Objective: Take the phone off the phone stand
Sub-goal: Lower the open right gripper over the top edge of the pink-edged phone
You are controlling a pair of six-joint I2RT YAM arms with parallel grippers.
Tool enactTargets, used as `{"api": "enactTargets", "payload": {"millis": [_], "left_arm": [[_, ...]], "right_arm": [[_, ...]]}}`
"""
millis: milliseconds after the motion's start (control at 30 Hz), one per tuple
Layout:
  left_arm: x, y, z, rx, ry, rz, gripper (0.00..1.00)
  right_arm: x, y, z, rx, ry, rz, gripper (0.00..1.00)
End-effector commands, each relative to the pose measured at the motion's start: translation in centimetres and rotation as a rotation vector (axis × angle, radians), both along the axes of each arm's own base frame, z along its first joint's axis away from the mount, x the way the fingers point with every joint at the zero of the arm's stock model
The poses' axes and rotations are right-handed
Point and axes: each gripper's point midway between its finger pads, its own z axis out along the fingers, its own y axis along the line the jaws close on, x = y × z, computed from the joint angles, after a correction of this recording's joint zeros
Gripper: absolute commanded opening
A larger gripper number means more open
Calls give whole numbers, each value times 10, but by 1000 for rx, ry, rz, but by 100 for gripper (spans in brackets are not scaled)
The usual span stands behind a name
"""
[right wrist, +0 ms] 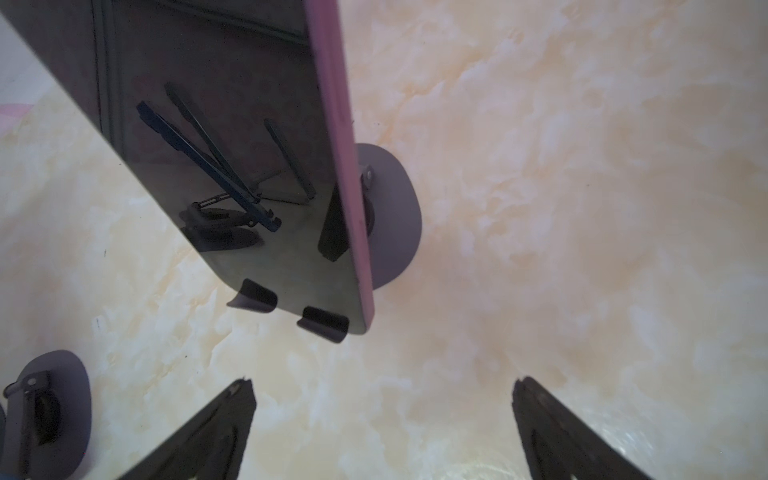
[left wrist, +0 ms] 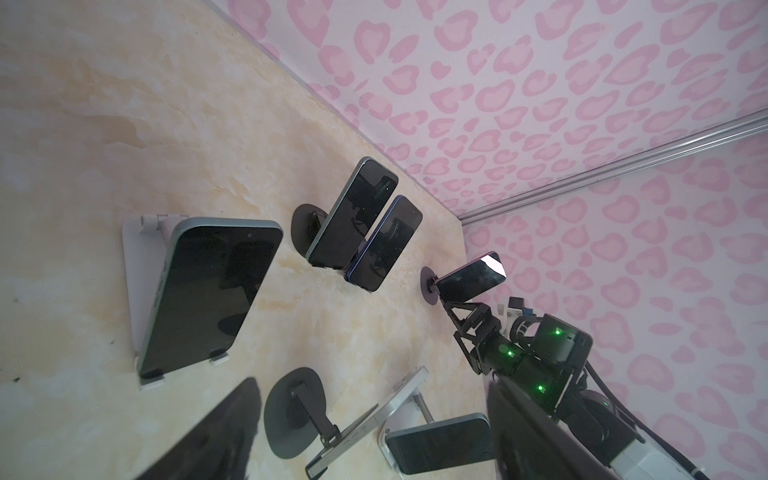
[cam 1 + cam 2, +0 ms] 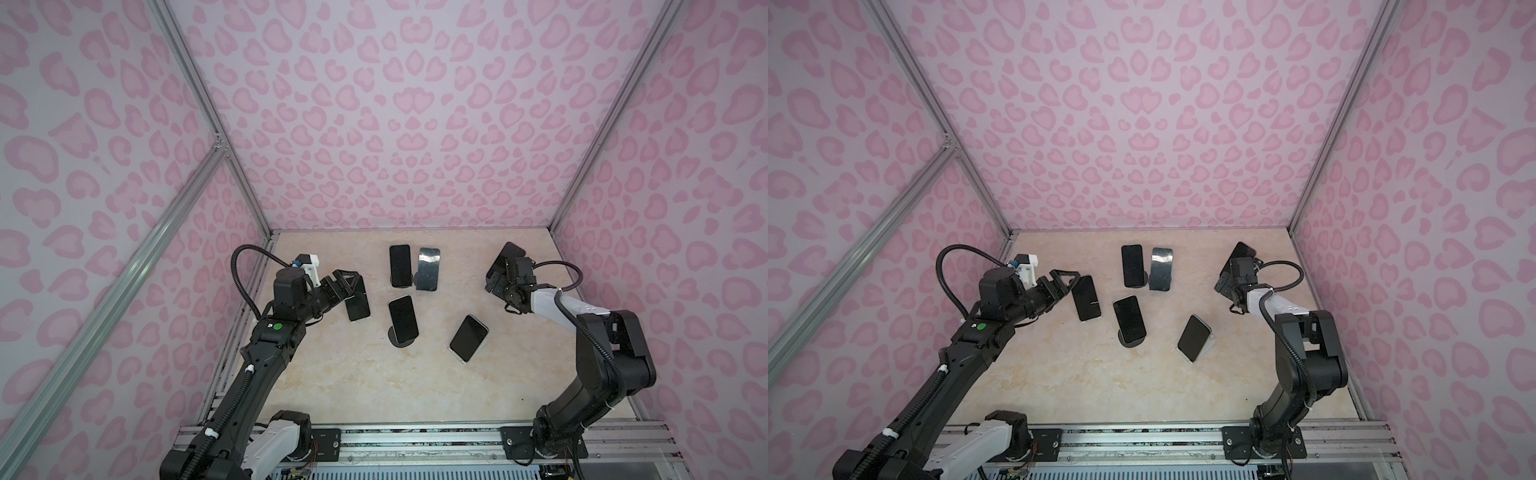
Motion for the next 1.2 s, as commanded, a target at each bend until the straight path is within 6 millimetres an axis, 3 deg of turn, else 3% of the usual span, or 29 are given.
{"api": "enactTargets", "payload": {"millis": [0, 1167], "left_arm": [[2, -3, 12, -13, -42, -18, 89], [6, -4, 6, -12, -27, -18, 88]], "right_arm": [[0, -7, -4, -43, 19, -17, 99], [5, -18, -17, -161, 93, -52, 99]]}}
